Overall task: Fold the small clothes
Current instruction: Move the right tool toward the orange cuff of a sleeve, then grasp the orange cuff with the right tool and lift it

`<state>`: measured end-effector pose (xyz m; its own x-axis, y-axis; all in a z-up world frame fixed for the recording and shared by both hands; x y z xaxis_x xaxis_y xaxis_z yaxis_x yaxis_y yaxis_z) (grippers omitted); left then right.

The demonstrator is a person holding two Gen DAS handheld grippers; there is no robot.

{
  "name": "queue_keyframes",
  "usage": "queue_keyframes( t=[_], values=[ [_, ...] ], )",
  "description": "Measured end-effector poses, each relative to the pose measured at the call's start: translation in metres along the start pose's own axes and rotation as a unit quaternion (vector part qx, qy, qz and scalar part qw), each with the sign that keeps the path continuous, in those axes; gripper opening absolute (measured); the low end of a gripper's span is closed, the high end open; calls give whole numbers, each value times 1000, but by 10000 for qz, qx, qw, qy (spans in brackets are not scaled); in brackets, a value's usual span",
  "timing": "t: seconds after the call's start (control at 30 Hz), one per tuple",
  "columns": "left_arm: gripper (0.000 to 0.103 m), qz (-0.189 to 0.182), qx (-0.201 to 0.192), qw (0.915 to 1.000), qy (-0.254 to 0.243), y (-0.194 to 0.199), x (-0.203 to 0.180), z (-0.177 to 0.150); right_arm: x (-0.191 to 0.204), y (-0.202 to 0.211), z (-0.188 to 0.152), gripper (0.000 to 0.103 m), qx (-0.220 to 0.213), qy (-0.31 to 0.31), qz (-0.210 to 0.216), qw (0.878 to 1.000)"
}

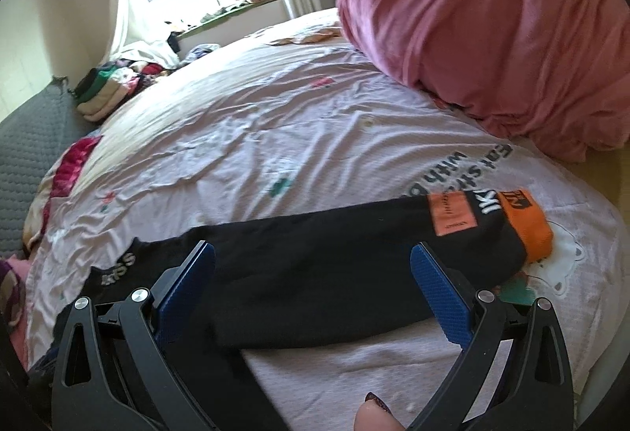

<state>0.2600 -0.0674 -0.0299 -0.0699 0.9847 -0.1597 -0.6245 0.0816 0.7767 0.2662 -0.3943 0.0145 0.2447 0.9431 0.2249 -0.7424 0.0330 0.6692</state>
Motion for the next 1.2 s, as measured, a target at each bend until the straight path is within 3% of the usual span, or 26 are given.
queue_keyframes(
  t=[0.3, 0.7, 0.97, 1.03, 1.07, 1.1, 1.13, 1.2],
  values=[
    [95, -145, 181, 9997, -119, -19, -24, -8, -58, -22, -11, 99, 235, -504, -494, 9972],
    [95, -18, 287, 9995, -152, -36, -32, -16, -129, -44, -32, 99, 636, -1484, -743, 9841],
    [95, 75, 230, 9997, -54, -33, -20, -8, -144, -74, -13, 97, 372, -1579, -910, 9826],
    [95, 130, 176, 9998, -18, -30, -15, -3, -145, -80, -6, 75, 287, -1452, -1129, 9825],
    [95, 153, 145, 9998, 3, -29, -13, 0, -147, -82, -3, 48, 253, -1441, -1183, 9821],
    [95, 153, 123, 9998, 29, -28, -11, 2, -147, -83, -1, 31, 238, -1514, -1080, 9823],
    [95, 142, 88, 9998, 83, -27, -8, 4, -147, -83, 1, 24, 219, -1623, -911, 9823],
    [95, 89, 56, 9997, 205, -24, -3, 8, -141, -78, 7, 22, 105, -1739, -671, 9824]
  ],
)
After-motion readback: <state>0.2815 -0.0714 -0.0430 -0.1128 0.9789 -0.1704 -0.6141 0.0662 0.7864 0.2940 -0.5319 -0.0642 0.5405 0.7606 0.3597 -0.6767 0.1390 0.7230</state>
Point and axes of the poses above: each gripper's, at about its wrist camera, not at the fingertips, and y roughly against the way its jaws point, x to its left, z to its top, the point moved 5 cm from there along -y, roughly the way its jaws point, and after that the axes turned 2 degrees about -x, right-handed, at the moved point
